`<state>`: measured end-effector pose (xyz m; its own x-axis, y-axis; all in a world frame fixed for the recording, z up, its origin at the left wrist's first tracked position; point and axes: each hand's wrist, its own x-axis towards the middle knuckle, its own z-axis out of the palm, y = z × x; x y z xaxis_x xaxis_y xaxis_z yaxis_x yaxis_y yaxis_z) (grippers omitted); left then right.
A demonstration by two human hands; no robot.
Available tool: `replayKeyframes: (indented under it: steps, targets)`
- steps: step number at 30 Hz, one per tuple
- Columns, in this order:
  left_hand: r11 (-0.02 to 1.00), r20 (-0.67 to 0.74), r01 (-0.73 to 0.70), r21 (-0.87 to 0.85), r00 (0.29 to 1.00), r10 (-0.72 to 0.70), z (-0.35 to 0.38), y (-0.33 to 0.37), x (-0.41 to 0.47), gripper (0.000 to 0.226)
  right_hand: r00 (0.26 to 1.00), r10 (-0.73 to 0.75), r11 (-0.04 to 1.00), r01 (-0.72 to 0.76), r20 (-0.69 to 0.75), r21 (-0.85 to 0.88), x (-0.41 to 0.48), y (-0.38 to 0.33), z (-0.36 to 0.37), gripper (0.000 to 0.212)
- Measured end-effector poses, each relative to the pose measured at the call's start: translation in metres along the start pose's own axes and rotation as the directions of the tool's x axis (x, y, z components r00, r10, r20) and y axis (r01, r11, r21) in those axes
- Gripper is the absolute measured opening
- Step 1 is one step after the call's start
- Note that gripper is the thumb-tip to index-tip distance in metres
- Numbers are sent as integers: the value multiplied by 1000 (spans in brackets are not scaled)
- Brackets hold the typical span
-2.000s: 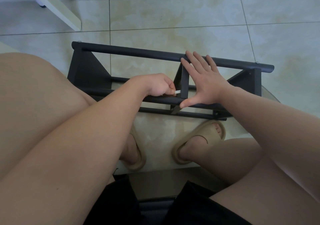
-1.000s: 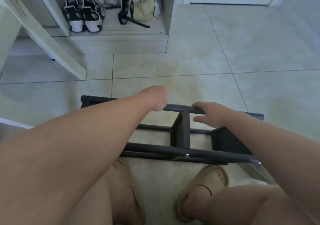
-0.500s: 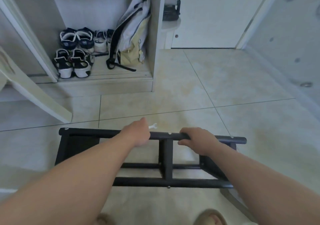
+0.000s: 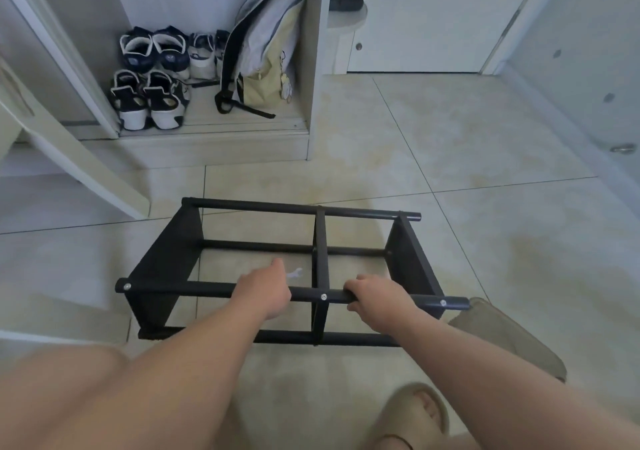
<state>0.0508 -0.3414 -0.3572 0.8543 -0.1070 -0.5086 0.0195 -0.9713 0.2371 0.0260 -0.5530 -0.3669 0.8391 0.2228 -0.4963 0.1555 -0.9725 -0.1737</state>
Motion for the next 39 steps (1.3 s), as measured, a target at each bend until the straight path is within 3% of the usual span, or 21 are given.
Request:
replayKeyframes:
  steps: [6, 14, 18, 24, 28, 32, 35, 39]
  targets:
    - [999, 169, 42, -31, 985, -36, 43, -6, -8, 16, 979, 49, 997, -38, 199, -60, -3, -2, 34, 21]
    - [996, 320, 89, -33, 945, -74, 82, -22, -6, 26, 957, 46, 991, -7, 287, -134, -8, -11, 81, 22]
    - [999, 348, 45, -8, 937, -40, 76, -22, -1, 28, 959, 77, 990, -40, 273, -138, -7, -12, 79, 25]
    - [984, 285, -147, 96, 952, 115, 20, -6, 7, 25, 984, 39, 999, -41, 174, 6, -13, -8, 48, 62]
    - [940, 256, -272, 206, 942, 217, -28, 3, 10, 23, 995, -13, 999, 15, 97, -28, -19, -10, 49, 77]
    - [879, 317, -382, 286, 903, 290, -55, 4, 26, 21, 992, -97, 993, 102, 85, -58, -12, -10, 65, 106]
    - [847, 377, -402, 348, 887, 266, -58, 8, 44, 13, 987, -142, 982, 150, 73, -113, -2, -5, 79, 122]
    - [863, 416, -414, 289, 867, 276, -44, 9, 77, 17, 977, -198, 963, 208, 76, -171, 15, 3, 93, 132]
